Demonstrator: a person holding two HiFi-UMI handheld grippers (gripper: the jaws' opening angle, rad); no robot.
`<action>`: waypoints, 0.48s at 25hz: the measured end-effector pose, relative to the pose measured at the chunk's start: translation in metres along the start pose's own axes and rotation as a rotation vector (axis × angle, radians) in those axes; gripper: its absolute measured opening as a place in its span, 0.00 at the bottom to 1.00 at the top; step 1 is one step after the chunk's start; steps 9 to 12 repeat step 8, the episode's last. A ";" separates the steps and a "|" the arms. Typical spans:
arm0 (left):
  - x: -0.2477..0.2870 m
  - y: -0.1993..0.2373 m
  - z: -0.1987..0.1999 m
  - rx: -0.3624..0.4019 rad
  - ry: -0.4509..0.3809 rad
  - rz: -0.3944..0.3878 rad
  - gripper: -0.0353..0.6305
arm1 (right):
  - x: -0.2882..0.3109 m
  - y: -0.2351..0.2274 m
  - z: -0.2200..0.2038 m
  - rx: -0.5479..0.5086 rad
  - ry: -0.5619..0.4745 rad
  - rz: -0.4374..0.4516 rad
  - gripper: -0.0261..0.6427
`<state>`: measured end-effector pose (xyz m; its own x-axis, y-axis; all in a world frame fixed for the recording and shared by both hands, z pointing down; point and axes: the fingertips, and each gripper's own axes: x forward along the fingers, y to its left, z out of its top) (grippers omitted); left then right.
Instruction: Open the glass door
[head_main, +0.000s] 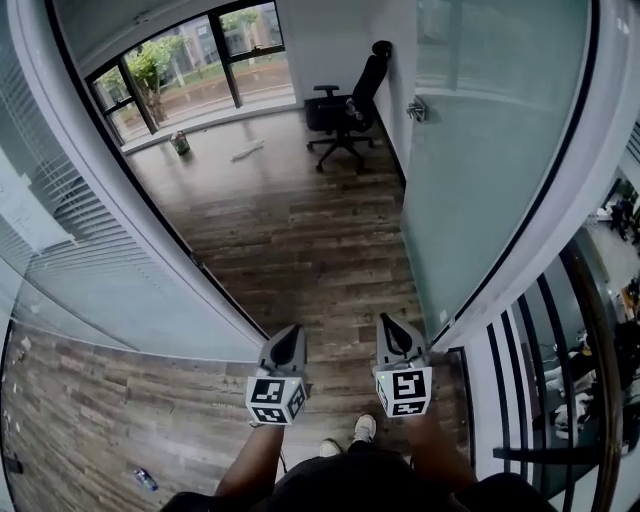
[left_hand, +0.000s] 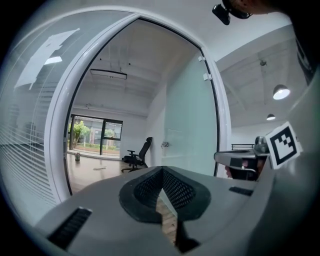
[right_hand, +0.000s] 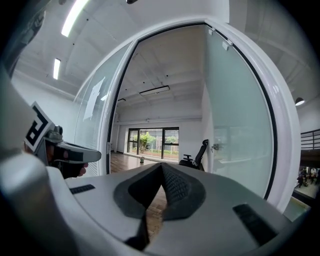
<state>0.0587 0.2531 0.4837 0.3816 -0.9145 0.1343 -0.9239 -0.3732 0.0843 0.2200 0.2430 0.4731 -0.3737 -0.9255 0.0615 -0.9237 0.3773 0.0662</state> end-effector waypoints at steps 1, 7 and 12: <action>-0.005 0.000 0.000 -0.002 -0.001 -0.007 0.06 | -0.004 0.004 -0.001 -0.004 0.007 -0.006 0.06; -0.049 0.000 -0.019 -0.001 0.000 -0.029 0.06 | -0.041 0.038 -0.014 -0.019 0.023 -0.034 0.06; -0.057 0.000 -0.022 0.000 0.000 -0.033 0.06 | -0.047 0.045 -0.015 -0.021 0.022 -0.037 0.06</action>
